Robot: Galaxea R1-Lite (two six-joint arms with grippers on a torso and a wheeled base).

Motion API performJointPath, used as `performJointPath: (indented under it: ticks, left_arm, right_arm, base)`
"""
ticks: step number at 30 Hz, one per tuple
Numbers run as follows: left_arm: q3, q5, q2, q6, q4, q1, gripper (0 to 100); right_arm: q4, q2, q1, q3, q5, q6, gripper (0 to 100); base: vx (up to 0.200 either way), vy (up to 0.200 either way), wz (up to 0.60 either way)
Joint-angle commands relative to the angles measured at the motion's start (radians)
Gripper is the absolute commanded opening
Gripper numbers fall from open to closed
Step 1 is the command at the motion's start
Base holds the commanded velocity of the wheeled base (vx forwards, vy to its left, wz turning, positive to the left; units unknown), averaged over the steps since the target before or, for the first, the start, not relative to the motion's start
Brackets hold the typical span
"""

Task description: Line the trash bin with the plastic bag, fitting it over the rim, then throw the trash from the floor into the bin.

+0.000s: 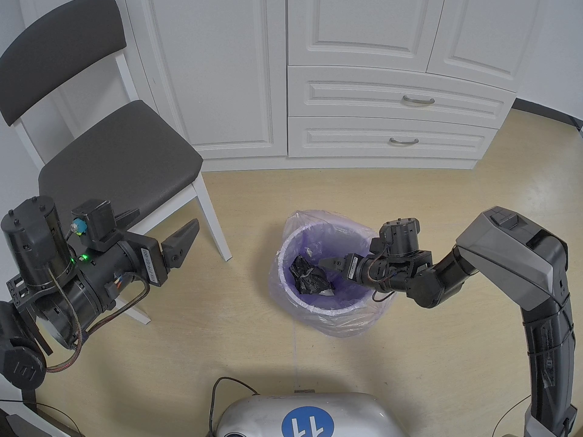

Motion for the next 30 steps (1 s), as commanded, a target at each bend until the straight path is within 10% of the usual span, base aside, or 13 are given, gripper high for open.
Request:
performJointPath:
  ticks: [1, 22, 30]
  left_arm:
    - [0.002, 0.0, 0.003, 0.0, 0.001, 0.002, 100]
    - [0.008, 0.083, -0.011, 0.004, 0.001, 0.037, 100]
    - [0.005, 0.118, -0.101, 0.055, 0.003, 0.137, 100]
  right_arm:
    - [0.0, -0.074, -0.001, 0.044, 0.011, -0.008, 100]
    - [0.012, -0.68, -0.091, 0.42, -0.039, -0.235, 100]
    - [0.001, -0.866, -0.14, 0.554, -0.269, -0.277, 100]
  base:
    - [0.0, 0.0, 0.0]
    - [0.0, 0.0, 0.0]
    - [0.0, 0.0, 0.0]
